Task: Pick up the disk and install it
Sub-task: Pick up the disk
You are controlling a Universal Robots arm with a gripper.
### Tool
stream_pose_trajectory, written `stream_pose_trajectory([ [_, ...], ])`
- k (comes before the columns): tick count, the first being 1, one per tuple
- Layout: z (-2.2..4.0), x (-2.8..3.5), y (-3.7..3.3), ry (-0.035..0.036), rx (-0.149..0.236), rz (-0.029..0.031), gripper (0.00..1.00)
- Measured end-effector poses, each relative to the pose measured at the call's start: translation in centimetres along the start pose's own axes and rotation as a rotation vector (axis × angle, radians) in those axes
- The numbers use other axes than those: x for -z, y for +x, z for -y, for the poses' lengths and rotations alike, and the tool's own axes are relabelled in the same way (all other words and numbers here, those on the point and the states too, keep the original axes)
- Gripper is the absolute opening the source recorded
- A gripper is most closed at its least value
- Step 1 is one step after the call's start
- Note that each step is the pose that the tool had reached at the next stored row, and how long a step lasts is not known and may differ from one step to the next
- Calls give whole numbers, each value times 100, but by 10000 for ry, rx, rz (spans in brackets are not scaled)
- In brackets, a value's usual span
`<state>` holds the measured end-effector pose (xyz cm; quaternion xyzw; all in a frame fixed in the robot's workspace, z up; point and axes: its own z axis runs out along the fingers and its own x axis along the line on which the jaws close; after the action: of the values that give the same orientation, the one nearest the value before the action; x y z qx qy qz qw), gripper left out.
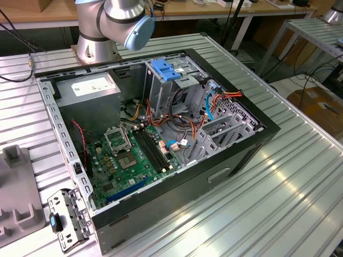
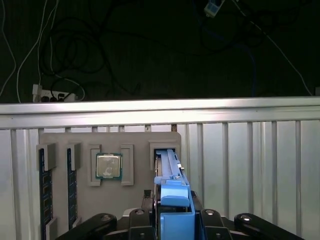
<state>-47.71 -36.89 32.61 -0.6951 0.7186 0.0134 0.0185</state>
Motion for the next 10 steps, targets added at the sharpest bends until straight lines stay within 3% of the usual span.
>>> stream_pose_trajectory([
  [10, 4, 196, -9, 0, 0, -1, 37],
])
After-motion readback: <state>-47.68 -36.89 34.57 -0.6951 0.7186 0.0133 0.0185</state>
